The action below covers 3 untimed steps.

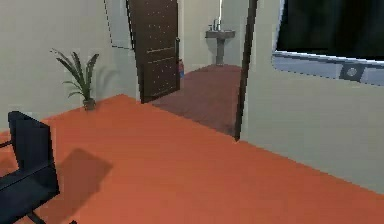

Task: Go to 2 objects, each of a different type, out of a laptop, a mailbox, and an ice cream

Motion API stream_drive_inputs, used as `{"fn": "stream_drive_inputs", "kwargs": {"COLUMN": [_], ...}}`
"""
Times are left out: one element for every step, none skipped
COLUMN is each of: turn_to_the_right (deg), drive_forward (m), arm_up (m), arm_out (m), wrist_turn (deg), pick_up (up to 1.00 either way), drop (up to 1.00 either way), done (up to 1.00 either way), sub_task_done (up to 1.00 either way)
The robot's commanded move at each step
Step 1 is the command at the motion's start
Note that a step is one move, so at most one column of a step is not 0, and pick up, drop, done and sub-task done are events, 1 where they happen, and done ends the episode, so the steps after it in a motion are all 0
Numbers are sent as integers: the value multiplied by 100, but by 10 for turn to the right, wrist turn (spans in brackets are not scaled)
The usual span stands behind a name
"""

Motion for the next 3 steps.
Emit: {"fn": "stream_drive_inputs", "kwargs": {"turn_to_the_right": [0, -30, 0], "drive_forward": [100, 0, 100], "arm_up": [0, 0, 0], "arm_out": [0, 0, 0], "wrist_turn": [0, 0, 0], "pick_up": [0, 0, 0], "drop": [0, 0, 0], "done": [0, 0, 0], "sub_task_done": [0, 0, 0]}}
